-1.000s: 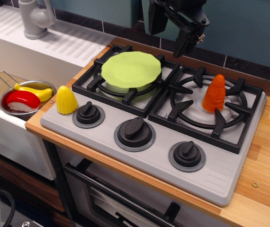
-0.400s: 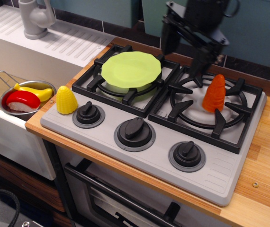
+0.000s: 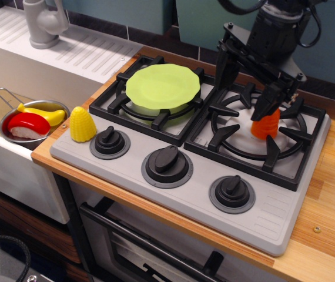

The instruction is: End effector reaching carrot

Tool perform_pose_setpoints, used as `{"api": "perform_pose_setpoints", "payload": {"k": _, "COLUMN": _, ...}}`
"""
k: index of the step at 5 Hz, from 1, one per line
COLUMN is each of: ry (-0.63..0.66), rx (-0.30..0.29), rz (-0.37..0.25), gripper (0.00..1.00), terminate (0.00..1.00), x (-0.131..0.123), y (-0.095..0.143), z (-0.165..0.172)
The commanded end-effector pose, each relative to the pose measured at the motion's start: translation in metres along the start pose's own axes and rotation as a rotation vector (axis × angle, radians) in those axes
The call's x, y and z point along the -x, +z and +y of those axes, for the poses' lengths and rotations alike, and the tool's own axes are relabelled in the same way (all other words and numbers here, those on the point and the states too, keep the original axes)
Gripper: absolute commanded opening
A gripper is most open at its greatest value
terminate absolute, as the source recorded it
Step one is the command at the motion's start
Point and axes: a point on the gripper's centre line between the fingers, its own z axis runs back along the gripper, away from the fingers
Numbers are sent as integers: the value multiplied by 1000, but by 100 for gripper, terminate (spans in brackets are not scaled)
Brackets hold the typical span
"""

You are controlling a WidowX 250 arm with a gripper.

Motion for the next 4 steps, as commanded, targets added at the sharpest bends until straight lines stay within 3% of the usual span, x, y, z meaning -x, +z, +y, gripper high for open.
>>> {"api": "perform_pose_setpoints", "payload": {"k": 1, "ry": 20, "rx": -7, "rz": -120, "gripper": 100, "terminate": 0, "x": -15, "y": 22, "z": -17}}
{"api": "perform_pose_setpoints", "payload": {"k": 3, "ry": 3, "rx": -7, "rz": -152, "gripper": 100, "terminate": 0, "x": -24, "y": 13, "z": -13}}
{"api": "perform_pose_setpoints", "payload": {"k": 4, "ry": -6, "rx": -19, "rz": -199, "gripper": 100, "terminate": 0, "x": -28, "y": -5, "z": -11}}
